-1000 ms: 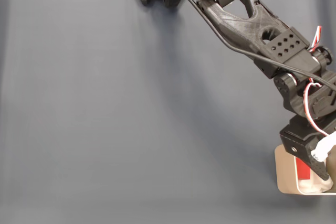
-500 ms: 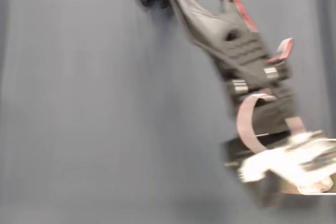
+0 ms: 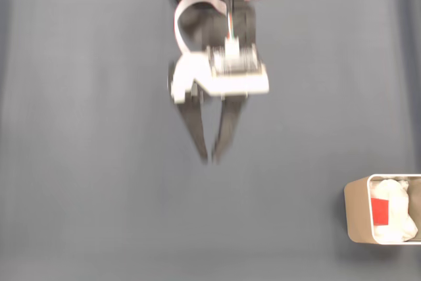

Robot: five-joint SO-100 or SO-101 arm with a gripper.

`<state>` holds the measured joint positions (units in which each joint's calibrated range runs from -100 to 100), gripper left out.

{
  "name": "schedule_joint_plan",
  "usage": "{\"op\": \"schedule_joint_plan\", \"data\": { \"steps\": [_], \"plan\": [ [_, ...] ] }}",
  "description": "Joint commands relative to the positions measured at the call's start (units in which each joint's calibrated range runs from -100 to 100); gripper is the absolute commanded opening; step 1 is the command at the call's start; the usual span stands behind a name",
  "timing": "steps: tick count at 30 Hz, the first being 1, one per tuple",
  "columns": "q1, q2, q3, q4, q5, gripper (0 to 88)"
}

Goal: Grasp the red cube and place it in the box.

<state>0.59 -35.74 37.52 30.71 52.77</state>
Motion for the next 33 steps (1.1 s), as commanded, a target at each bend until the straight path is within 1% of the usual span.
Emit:
{"op": "schedule_joint_plan", "data": {
  "steps": [1, 4, 8, 13, 17, 20, 26, 33],
  "plan": [
    [0.0, -25.9, 27.5, -0.5, -0.2, 0.0],
    [0.6, -36.6, 40.0, 1.2, -0.5, 0.0],
    [1.3, -48.3, 52.5, 5.6, -1.1, 0.0],
    [2.9, -58.3, 61.3, 17.2, -1.1, 0.0],
    [2.0, -63.9, 62.3, 32.3, -0.9, 0.0],
    [1.5, -64.2, 62.3, 38.5, -1.3, 0.0],
    [1.8, -64.2, 62.3, 44.4, -1.4, 0.0],
    [2.0, -64.2, 62.3, 45.1, -3.0, 0.0]
  ]
}}
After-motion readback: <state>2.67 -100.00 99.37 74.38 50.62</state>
